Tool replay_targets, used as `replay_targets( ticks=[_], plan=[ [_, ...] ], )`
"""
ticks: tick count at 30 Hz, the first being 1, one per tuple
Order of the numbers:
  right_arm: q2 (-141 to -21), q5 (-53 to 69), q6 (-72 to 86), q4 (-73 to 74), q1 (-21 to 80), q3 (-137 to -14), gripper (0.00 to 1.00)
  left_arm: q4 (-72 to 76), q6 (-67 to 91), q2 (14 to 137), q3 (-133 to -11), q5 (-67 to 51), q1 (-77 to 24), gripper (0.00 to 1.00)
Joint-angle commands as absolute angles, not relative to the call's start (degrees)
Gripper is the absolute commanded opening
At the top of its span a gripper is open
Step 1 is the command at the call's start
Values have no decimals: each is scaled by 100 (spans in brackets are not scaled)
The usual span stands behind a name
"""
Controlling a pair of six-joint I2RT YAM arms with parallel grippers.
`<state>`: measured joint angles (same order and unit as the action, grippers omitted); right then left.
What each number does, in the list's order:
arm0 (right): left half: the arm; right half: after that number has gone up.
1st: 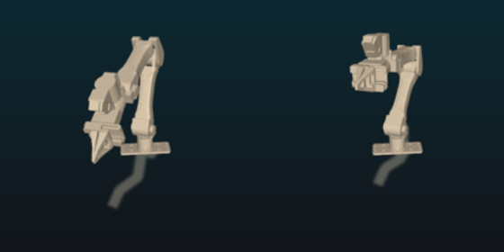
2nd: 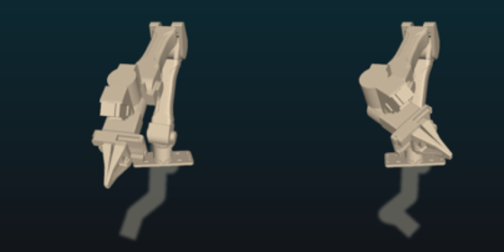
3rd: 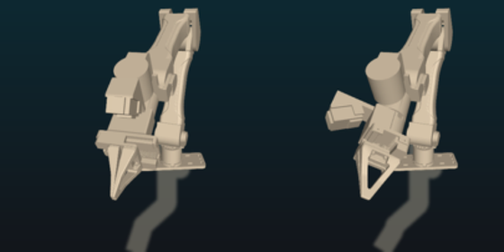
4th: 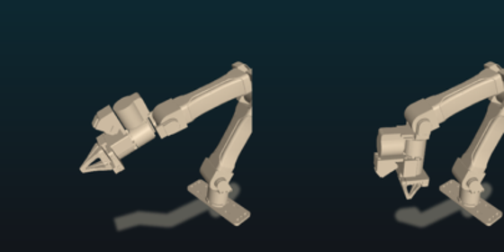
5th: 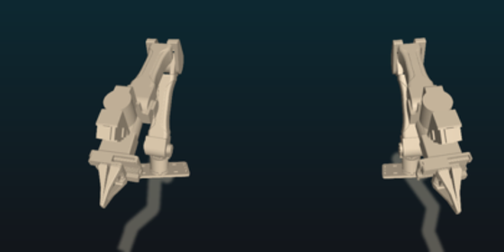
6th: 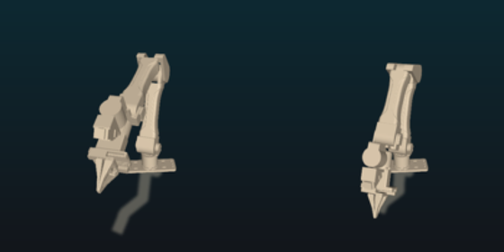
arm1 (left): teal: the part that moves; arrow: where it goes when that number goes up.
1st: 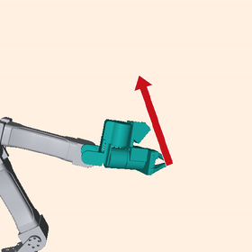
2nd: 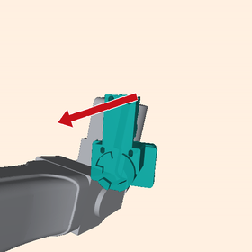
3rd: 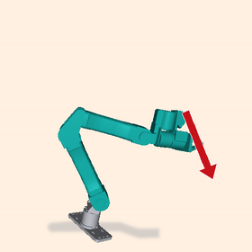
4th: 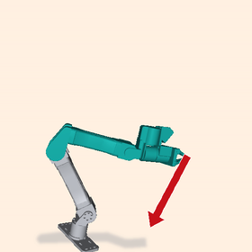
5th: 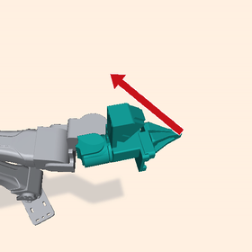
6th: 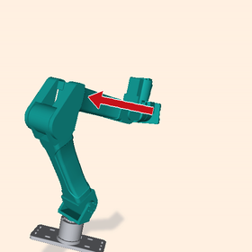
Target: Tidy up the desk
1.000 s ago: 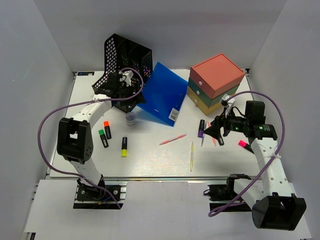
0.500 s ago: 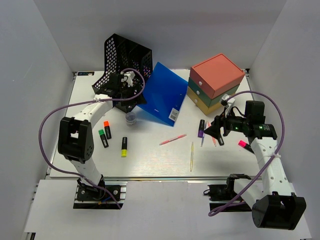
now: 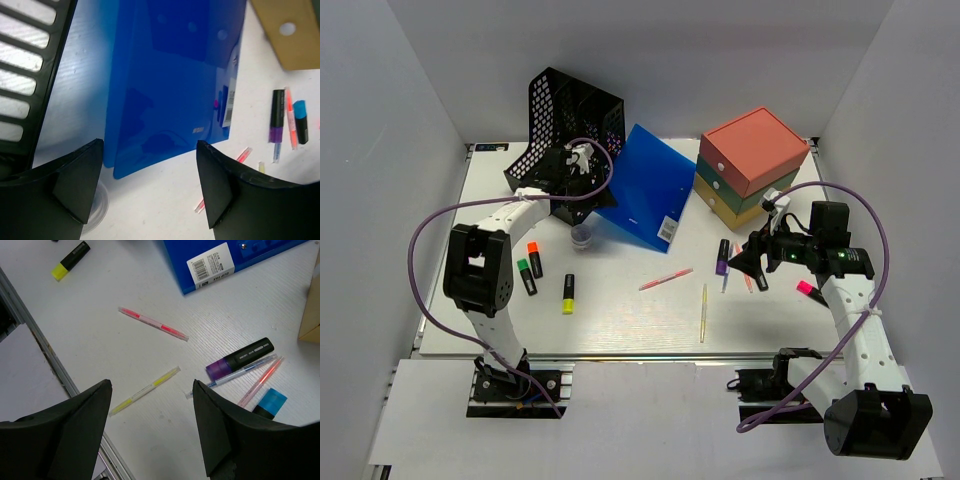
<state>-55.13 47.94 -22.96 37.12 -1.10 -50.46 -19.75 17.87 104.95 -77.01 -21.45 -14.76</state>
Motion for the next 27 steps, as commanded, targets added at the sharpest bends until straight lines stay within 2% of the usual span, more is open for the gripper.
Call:
replay_targets(
  ticks=[1,9,14,18,27],
  plan=[
    [-5458,4799,-2373,3709,-97,-5291,71,-1433,1907,10380,-7708,-2461,-1494,83],
    [-5441,4773,-2382,3718,-105,-5300,72,-985,2136,10468,-7577,-2777,-1494,82],
    [-5414,4755,-2391,3709,-105,-5273,72,-511,2320,10406,-7322,-2970,-1494,77],
    [-5414,4755,-2391,3683,-105,-5265,72,-369,2426,10547,-7365,-3216,-1494,69],
    [-5388,4737,-2373,3639,-105,-5230,72,-150,2619,10643,-7339,-3348,-1547,69]
  ],
)
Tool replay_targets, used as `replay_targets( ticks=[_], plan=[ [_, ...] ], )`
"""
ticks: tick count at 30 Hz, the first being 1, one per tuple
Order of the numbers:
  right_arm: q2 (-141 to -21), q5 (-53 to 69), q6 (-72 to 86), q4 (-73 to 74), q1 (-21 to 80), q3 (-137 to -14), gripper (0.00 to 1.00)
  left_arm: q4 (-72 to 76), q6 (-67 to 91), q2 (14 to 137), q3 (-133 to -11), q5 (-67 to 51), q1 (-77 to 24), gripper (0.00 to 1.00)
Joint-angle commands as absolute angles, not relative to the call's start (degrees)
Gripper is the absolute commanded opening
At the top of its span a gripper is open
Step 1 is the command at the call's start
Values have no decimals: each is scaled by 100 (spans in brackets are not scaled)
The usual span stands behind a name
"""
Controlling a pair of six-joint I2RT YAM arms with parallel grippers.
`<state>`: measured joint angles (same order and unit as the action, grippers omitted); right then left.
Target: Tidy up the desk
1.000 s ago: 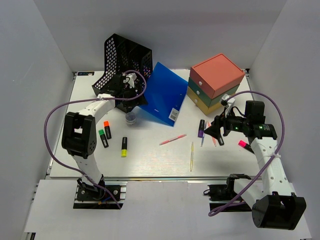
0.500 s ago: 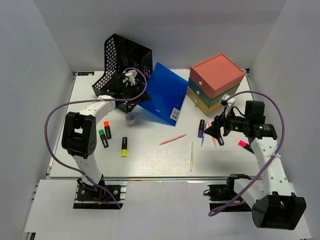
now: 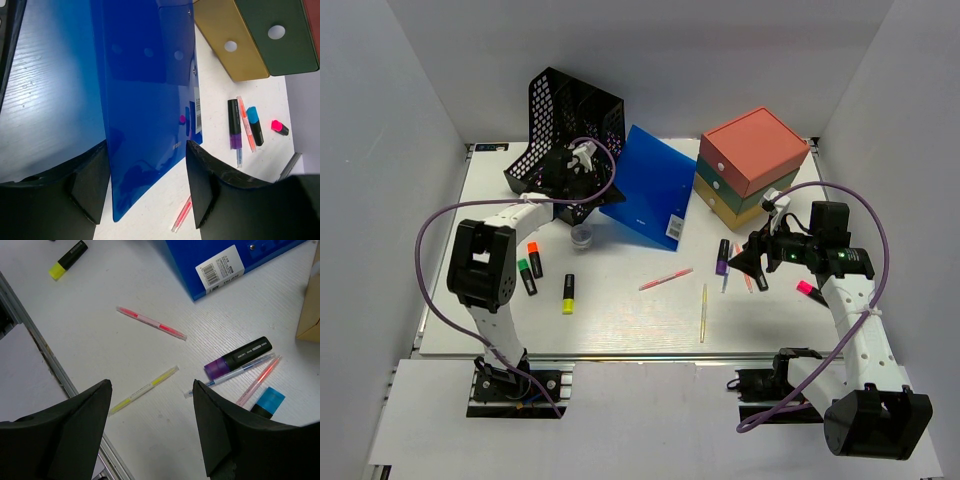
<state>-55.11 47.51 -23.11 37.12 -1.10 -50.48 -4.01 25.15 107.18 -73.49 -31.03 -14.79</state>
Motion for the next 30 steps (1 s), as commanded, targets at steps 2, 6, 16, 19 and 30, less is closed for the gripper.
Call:
replay_targets(
  ticks=[2,6,16,19,30],
  plan=[
    [-5388,4755,-2356,3621,-114,-5221,72,-141,2619,10705,-7382,-3384,-1600,69],
    [-5396,4746,-2347,3577,-105,-5230,72,-176,2619,10819,-7549,-3375,-1714,70],
    [-5388,4702,-2355,3568,-105,-5221,72,-377,2593,11197,-8077,-3331,-2013,70],
    [-5379,4702,-2355,3560,-105,-5203,72,-404,2593,11276,-8138,-3261,-2065,69],
    [-5353,4693,-2373,3542,-105,-5177,72,-1027,2470,11601,-8903,-3094,-2171,47]
  ],
)
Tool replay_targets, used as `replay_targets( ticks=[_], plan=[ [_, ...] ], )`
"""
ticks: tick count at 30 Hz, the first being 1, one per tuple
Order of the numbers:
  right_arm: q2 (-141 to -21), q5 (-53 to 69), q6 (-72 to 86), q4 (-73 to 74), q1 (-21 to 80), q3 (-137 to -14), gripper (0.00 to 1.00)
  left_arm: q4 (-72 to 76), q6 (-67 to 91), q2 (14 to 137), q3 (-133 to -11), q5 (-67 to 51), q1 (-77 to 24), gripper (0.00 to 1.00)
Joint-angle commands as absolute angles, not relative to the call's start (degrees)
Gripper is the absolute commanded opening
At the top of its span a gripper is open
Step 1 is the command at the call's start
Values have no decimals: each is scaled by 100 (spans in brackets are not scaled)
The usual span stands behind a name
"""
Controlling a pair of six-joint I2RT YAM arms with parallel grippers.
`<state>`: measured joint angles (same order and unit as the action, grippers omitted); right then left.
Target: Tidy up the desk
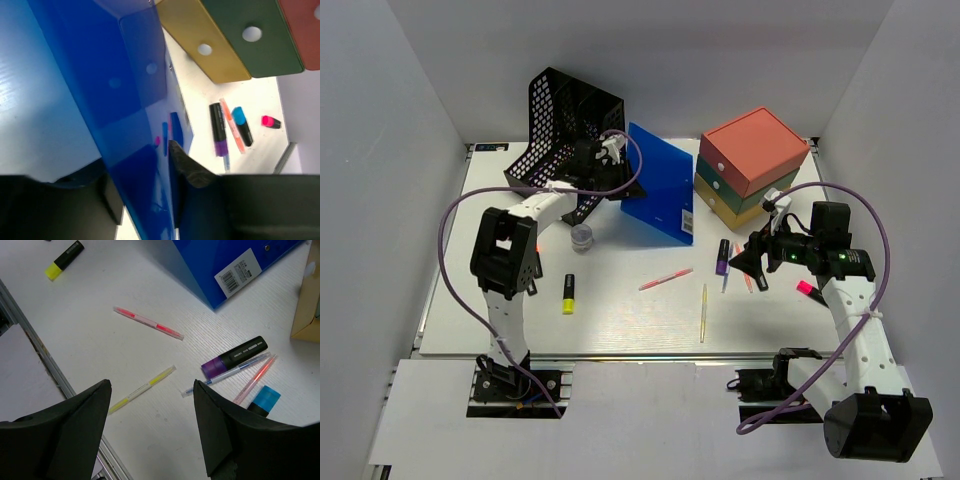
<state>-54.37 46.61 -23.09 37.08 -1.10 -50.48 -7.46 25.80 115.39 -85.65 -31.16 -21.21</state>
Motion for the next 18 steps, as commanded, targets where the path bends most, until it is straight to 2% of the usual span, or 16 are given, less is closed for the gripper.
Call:
replay_targets(
  ticks=[1,2,5,6,8,9,18],
  plan=[
    [-5344,4693,-2373,3542,-105,-5177,72,-1098,2452,11645,-8964,-3085,-2171,44],
    [-5344,4693,-2373,3525,-105,-5168,72,-1160,2409,11698,-9017,-3068,-2171,37],
    [-5326,4702,-2364,3516,-105,-5159,72,-1371,2356,11795,-9184,-3111,-2171,27],
    [-5317,4702,-2364,3516,-105,-5159,72,-1432,2295,11804,-9237,-3146,-2171,18],
    [-5300,4702,-2364,3524,-106,-5142,72,-1485,2172,11734,-9264,-3155,-2223,9],
    [-5300,4702,-2364,3524,-114,-5133,72,-1503,2136,11716,-9264,-3138,-2224,0],
    [-5203,4737,-2364,3533,-114,-5098,72,-1827,1380,11093,-9483,-3121,-2452,0]
  ],
)
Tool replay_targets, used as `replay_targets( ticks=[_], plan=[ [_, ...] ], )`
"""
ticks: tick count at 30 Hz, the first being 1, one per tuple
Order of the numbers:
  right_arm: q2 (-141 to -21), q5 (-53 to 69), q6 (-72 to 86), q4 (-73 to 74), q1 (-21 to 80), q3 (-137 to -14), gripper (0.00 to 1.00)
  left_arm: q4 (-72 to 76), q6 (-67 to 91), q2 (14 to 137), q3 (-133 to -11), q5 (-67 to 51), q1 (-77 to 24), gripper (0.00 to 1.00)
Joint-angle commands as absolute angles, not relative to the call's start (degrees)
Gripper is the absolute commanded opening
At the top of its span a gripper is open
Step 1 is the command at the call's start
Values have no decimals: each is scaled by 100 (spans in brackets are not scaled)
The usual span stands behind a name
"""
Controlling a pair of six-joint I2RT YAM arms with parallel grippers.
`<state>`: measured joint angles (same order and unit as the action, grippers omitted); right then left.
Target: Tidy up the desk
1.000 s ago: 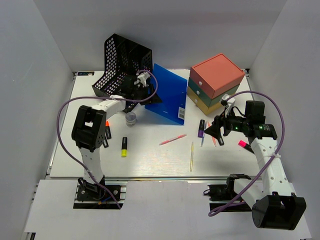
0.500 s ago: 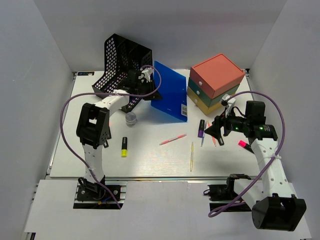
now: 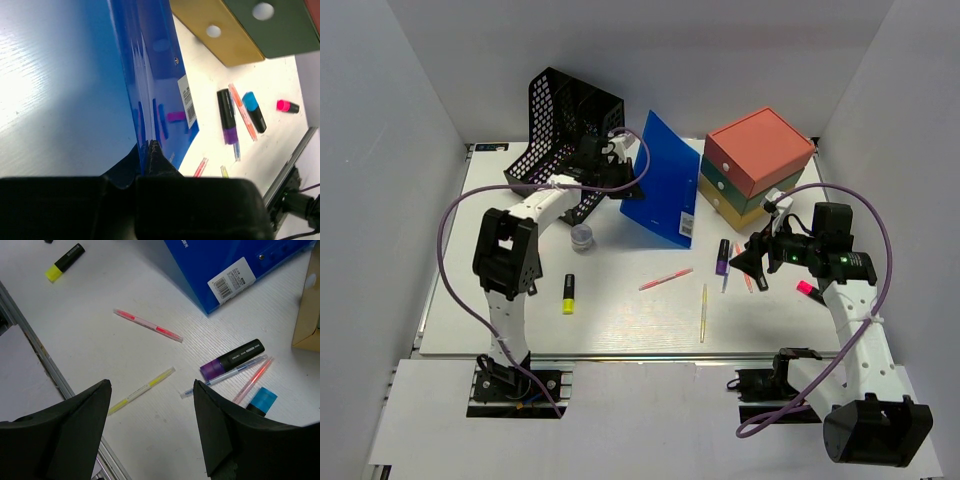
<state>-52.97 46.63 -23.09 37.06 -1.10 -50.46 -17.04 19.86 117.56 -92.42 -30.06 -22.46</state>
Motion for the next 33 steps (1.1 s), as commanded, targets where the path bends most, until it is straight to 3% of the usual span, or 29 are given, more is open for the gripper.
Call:
replay_targets(
  ticks=[1,9,16,33],
  plan=[
    [-5186,4746,-2364,3533,-106,-5098,72,-1889,1293,10918,-9483,-2990,-2513,0],
    [-5133,4799,-2373,3533,-106,-5054,72,-2075,923,9907,-9115,-2084,-2514,0],
    [-5098,4843,-2434,3551,-114,-5027,72,-1785,931,9212,-8939,-2048,-2400,0],
    [-5054,4931,-2531,3568,-114,-4983,72,226,686,7471,-8201,-853,-1961,0]
  ],
)
